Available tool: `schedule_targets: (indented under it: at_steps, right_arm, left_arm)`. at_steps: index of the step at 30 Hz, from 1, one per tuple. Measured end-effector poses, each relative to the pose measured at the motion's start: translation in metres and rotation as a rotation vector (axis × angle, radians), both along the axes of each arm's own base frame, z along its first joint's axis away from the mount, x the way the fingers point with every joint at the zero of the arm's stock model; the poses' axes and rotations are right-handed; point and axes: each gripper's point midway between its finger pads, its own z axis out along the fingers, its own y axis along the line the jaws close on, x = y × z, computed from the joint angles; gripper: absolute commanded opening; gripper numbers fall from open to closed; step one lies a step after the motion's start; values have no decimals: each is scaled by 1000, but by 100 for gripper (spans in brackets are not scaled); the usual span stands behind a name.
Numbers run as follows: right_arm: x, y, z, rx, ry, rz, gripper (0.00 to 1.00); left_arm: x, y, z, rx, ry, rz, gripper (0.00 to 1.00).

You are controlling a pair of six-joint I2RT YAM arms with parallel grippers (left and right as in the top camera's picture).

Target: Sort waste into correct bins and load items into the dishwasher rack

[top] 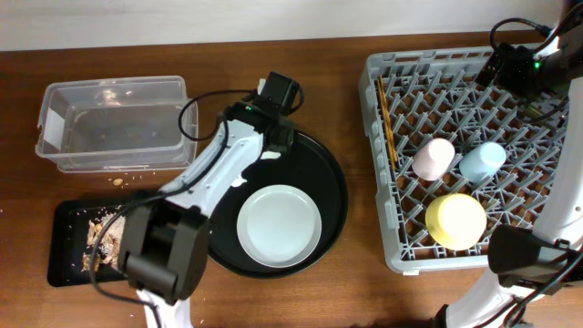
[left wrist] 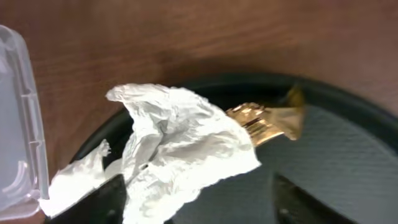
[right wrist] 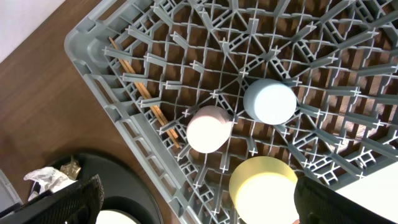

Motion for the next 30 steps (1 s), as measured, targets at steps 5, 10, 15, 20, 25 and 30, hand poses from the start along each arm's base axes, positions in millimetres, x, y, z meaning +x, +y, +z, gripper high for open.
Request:
schedule_targets:
  at_steps: [5, 10, 15, 20, 25, 30]
  right_arm:
    - [0, 0, 0, 0, 0, 0, 99]
    - [0, 0, 0, 0, 0, 0, 99]
    - [0, 0, 0, 0, 0, 0, 99]
    - [0, 0, 0, 0, 0, 0, 99]
    - [0, 0, 0, 0, 0, 0, 99]
    - [0, 0, 0, 0, 0, 0, 99]
  left_arm:
    - [0, 16, -30, 122, 41, 10, 48]
    - [-6, 24, -38, 172, 76, 7, 36]
    - [-9, 26, -38, 183, 85, 8, 24]
    - [-11, 27, -39, 186, 96, 0, 2]
    - [-11, 27, -39, 187, 98, -1, 1]
    - [-19, 30, -37, 191, 132, 28, 1]
